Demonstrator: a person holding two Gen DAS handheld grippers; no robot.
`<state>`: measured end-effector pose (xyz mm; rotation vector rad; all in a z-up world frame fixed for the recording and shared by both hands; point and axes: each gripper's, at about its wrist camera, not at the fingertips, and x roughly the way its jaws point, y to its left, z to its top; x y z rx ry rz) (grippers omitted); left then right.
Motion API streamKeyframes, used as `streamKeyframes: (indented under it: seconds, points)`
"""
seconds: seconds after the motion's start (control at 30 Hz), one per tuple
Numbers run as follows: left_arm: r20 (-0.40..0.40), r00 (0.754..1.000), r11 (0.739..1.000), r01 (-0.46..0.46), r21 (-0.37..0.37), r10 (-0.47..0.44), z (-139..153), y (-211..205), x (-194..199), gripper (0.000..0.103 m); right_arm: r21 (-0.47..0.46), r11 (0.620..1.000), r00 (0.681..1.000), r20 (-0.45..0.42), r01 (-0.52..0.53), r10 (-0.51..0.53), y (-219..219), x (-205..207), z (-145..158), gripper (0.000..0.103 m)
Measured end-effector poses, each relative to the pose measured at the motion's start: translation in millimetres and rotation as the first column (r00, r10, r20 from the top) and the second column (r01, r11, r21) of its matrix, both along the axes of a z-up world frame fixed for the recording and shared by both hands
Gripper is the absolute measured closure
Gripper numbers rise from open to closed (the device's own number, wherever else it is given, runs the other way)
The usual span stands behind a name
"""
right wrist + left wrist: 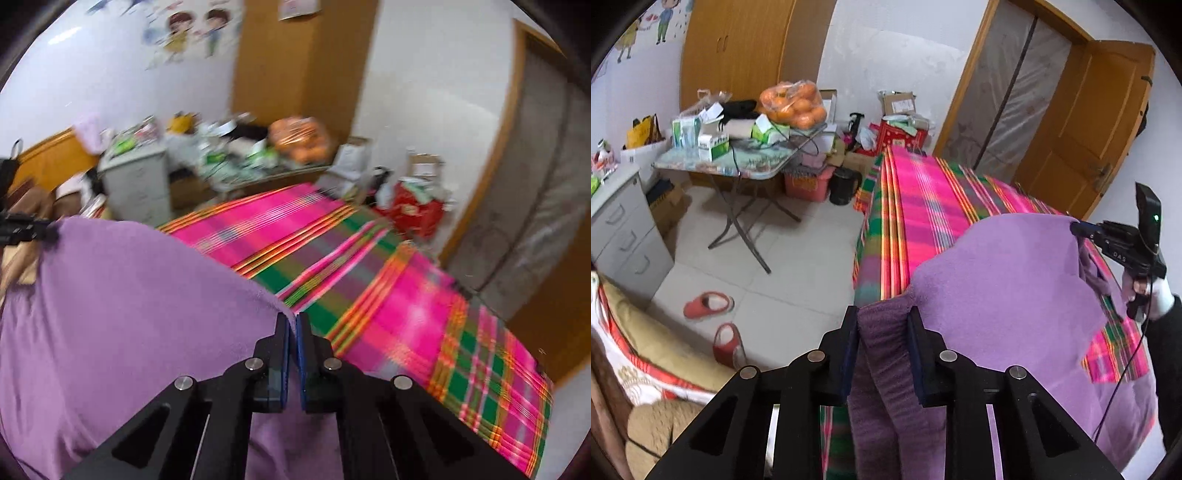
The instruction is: Fold clothes
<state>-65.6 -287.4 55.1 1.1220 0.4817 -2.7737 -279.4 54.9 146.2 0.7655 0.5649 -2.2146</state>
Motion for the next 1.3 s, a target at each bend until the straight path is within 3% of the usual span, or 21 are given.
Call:
streamKeyframes:
  seconds: [0.17,0.27,0.37,0.43,0.5,0.7,0.93,1.03,1.1,1.3]
  points:
    - [0.02,1.0,1.0,0.003,-0.031,-0.003,-4.3,-5.2,-40.9,0.078,-0.013,0.993,0.993,-0.001,0.117,-0.117,1.2,-23.0,-6.5,0.1]
    - [0.069,0.998,0.999,0.012,-0.047,-0.008,-20.3,-8.3,-66.0,0.077,0.034,0.988,0.984,0.092,0.151,-0.153,-5.6,-43.6,-30.4,0.1]
    - [0.123,0.992,1.0,-0.009,0.023,0.006,-40.4,-20.1,-72.3,0.072,0.103,0.981,0.977,0.117,0.166,-0.177,-10.1,-51.0,-52.8,0.089]
    - [0.091,0.996,0.999,-0.025,0.047,0.021,-40.8,-27.6,-61.0,0.056,0.086,0.984,0.979,0.118,0.154,-0.164,-6.7,-47.4,-52.8,0.086]
    - [0.058,0.997,0.995,-0.051,0.091,0.046,-36.5,-38.4,-47.6,0.054,0.067,0.986,0.98,0.115,0.154,-0.161,-3.1,-42.6,-48.2,0.081]
    - [0.02,0.992,0.977,-0.127,0.17,0.125,-28.5,-66.1,-32.7,0.053,-0.082,0.985,0.975,0.176,0.154,-0.138,12.1,-12.3,-29.4,0.08]
    - [0.117,0.993,0.959,-0.055,0.278,0.023,-51.2,-53.4,-56.6,0.052,-0.313,0.935,0.956,0.285,0.164,-0.072,41.9,46.8,-20.9,0.077]
    - [0.044,0.999,0.949,-0.026,0.313,0.013,-44.5,-44.0,-48.0,0.054,-0.391,0.9,0.946,0.318,0.191,-0.063,58.1,55.5,-31.2,0.076]
    - [-0.048,0.999,0.95,0.03,0.31,-0.016,-31.9,-34.5,-38.1,0.054,-0.423,0.879,0.931,0.36,0.22,-0.06,66.0,51.1,-44.7,0.075]
    - [-0.246,0.968,0.944,0.126,0.305,-0.05,-3.1,-28.1,-25.9,0.054,-0.481,0.824,0.878,0.477,0.3,-0.041,82.6,34.4,-72.3,0.074]
